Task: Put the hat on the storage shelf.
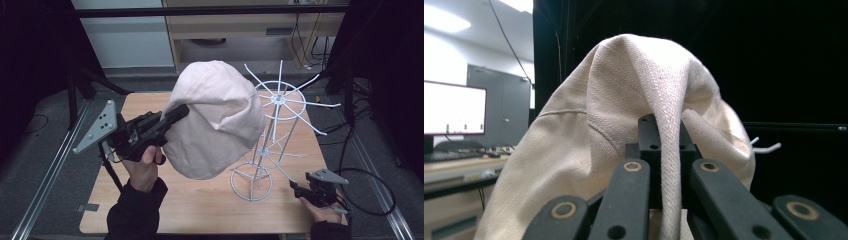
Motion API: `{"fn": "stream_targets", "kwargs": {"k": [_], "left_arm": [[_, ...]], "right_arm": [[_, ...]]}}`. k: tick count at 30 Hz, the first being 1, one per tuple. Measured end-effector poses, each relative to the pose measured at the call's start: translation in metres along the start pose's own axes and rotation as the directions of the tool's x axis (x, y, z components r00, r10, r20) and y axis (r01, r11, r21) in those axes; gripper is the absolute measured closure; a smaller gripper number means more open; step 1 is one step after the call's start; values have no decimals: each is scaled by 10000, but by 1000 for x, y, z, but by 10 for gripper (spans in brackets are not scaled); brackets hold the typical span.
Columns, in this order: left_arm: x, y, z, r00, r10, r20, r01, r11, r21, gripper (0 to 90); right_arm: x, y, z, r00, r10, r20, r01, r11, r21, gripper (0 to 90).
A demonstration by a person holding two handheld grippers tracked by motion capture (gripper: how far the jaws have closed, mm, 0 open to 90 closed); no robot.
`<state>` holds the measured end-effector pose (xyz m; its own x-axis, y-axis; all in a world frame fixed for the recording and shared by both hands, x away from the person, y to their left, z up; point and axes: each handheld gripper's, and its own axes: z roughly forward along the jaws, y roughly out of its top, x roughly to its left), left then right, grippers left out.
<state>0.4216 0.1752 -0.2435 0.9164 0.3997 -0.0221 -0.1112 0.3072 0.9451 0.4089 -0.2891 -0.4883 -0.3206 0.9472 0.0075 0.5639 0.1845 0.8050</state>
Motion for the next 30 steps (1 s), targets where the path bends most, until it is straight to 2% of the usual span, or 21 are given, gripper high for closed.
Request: {"fn": "stream_targets", "kwargs": {"k": [2, 6, 7, 9, 10, 11, 12, 15, 16, 17, 18, 19, 20, 21, 23, 25, 26, 30], "left_arm": [[2, -3, 0, 10000, -79, -6, 79, 9999, 74, 882], [7, -14, -1, 9996, -262, -133, 271, 9970, 726, 879], [7, -14, -1, 9996, -262, -133, 271, 9970, 726, 878], [11, -20, -2, 9991, -394, -144, 408, 9929, 1115, 876], [11, -20, -2, 9991, -394, -144, 408, 9929, 1115, 875], [14, -25, -4, 9986, -503, -140, 518, 9890, 1388, 873], [14, -25, -4, 9986, -503, -140, 518, 9890, 1388, 872], [19, -33, -6, 9981, -564, -265, 605, 9791, 1942, 863], [19, -33, -6, 9981, -564, -265, 605, 9791, 1942, 861], [20, -37, -5, 9984, -401, -404, 482, 9727, 2269, 860], [20, -37, -5, 9984, -401, -404, 482, 9727, 2269, 859], [19, -41, -4, 9985, -341, -431, 438, 9674, 2495, 859], [19, -41, -4, 9985, -341, -431, 438, 9674, 2495, 859], [19, -45, -2, 9983, -416, -401, 508, 9629, 2650, 858], [19, -47, -2, 9983, -426, -395, 518, 9605, 2735, 856], [19, -53, 1, 9985, -368, -408, 476, 9506, 3069, 835], [19, -53, 1, 9985, -368, -408, 476, 9506, 3069, 826], [18, -60, 3, 9986, -296, -433, 427, 9384, 3429, 811]], "right_arm": [[0, 0, 0, 10000, 4, -5, -4, 10000, -3, 336], [1, 0, 0, 10000, 33, -41, -33, 10000, -2, 335], [1, 0, 0, 10000, 33, -41, -33, 10000, -2, 335], [2, 0, 1, 10000, 58, -58, -58, 10000, 19, 335], [2, 0, 1, 10000, 58, -58, -58, 10000, 19, 335], [3, 0, 1, 10000, 34, -84, -34, 10000, 26, 334], [3, 0, 1, 10000, 34, -84, -34, 10000, 26, 334], [3, 0, 1, 9999, 57, -109, -56, 10000, 54, 330], [3, 0, 1, 9999, 57, -109, -56, 10000, 54, 330], [3, 0, 2, 10000, -45, -53, 45, 10000, 29, 328], [3, 0, 2, 10000, -49, -65, 49, 10000, 24, 328], [3, 0, 2, 10000, -47, -69, 47, 10000, 19, 328], [3, 0, 2, 10000, -47, -69, 47, 10000, 19, 328], [3, 0, 2, 10000, -54, -67, 54, 10000, 36, 327], [3, 0, 2, 10000, -58, -67, 58, 10000, 36, 326], [3, 0, 2, 10000, -38, -77, 39, 10000, 40, 324], [3, 0, 2, 10000, -38, -77, 39, 10000, 40, 324], [4, 0, 2, 10000, -54, -66, 54, 10000, 40, 321]]}}
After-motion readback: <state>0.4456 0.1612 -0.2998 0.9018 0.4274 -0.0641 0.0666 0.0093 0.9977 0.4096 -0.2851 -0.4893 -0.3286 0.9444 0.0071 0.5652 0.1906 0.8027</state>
